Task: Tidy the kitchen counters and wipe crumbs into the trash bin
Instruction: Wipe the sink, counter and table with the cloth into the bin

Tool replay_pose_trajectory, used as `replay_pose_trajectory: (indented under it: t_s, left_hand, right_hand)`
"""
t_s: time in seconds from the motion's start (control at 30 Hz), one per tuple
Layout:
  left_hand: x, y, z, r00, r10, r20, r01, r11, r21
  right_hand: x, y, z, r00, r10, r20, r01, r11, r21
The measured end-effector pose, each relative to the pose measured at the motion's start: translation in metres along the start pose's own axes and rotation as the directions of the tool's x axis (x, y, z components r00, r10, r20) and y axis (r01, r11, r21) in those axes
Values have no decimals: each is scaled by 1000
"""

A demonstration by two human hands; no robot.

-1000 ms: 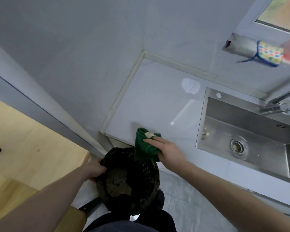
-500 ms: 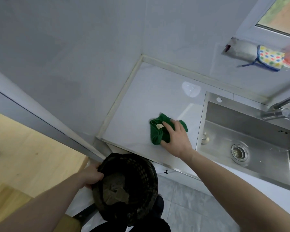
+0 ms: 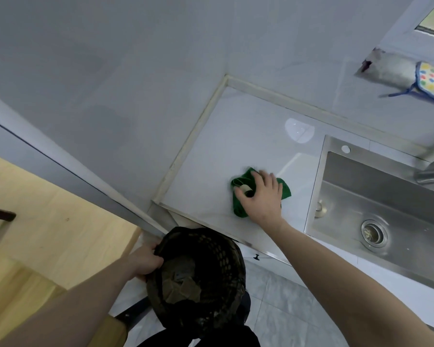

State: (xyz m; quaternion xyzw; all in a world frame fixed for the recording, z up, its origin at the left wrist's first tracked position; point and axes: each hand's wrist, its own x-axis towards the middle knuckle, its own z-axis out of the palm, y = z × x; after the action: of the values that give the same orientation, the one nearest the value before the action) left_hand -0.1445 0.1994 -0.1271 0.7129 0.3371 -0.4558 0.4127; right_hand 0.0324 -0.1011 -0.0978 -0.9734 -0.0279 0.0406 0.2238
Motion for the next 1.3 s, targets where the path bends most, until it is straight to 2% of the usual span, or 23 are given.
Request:
replay_pose_trajectory:
  t_s: [0.07, 0.13, 0.33, 0.43, 0.5, 0.57, 0.63, 0.7, 0.73, 0.8, 0.87, 1.0, 1.07, 1.17, 1.23, 1.3]
  left_hand:
    - [-1, -1, 0, 1000, 11, -5, -11, 1000, 18]
    - [-4, 0, 0, 1000, -5, 8, 5, 1000, -18]
    - [-9, 1, 2, 1000, -11, 21, 12, 999, -47]
    - [-11, 2, 3, 1000, 11, 1, -11, 1000, -13]
    - [-12, 3, 3, 1000, 19, -3, -19, 1000, 0]
    - [-13, 4, 2, 1000, 18, -3, -18, 1000, -1]
    - [-13, 4, 2, 1000, 20, 3, -20, 1000, -6]
    - [-13, 5, 2, 1000, 23, 5, -23, 1000, 0]
    - [-14, 5, 2, 1000, 23, 7, -23, 1000, 2]
    - [-14, 4, 3, 1000, 25, 16, -25, 1000, -6]
    - [-13, 4, 3, 999, 27, 25, -27, 999, -17]
    - [-11, 3, 6, 999, 28, 29, -27, 999, -32]
    - [-10, 3, 6, 999, 24, 25, -23, 999, -31]
    - [-9, 2, 7, 1000, 20, 19, -20, 999, -42]
    - [-9, 2, 9, 1000, 20, 15, -19, 999, -46]
    - [-10, 3, 9, 1000, 14, 21, -12, 999, -53]
  right_hand:
    - [-8, 1, -1, 985, -133, 105, 154, 964, -218]
    - [-12, 5, -5, 968, -146, 204, 200, 940, -276]
    - [-7, 13, -38, 993, -117, -35, 118, 992, 34]
    - [-5, 26, -54, 993, -68, -96, 72, 997, 34]
    - [-5, 47, -64, 995, 0, -103, -4, 999, -42]
    - [-8, 66, -71, 995, 97, -14, -98, 984, -146]
    - [-11, 72, -74, 972, 177, 155, -141, 966, -218]
    - [-14, 67, -71, 951, 207, 232, -177, 974, -141]
    - [-18, 60, -70, 966, 173, 191, -165, 985, -56]
    - [-22, 45, -65, 999, 20, 32, -21, 999, 29]
    - [-21, 32, -57, 987, -159, -15, 158, 984, -77]
    - [-14, 19, -34, 888, -402, 225, 454, 845, -283]
    - [-12, 16, -28, 873, -398, 282, 477, 820, -316]
    - [-12, 10, -26, 921, -319, 222, 379, 866, -327]
    - [-10, 0, -23, 921, -338, 195, 386, 865, -321]
    - [-8, -18, -16, 896, -382, 227, 437, 849, -296]
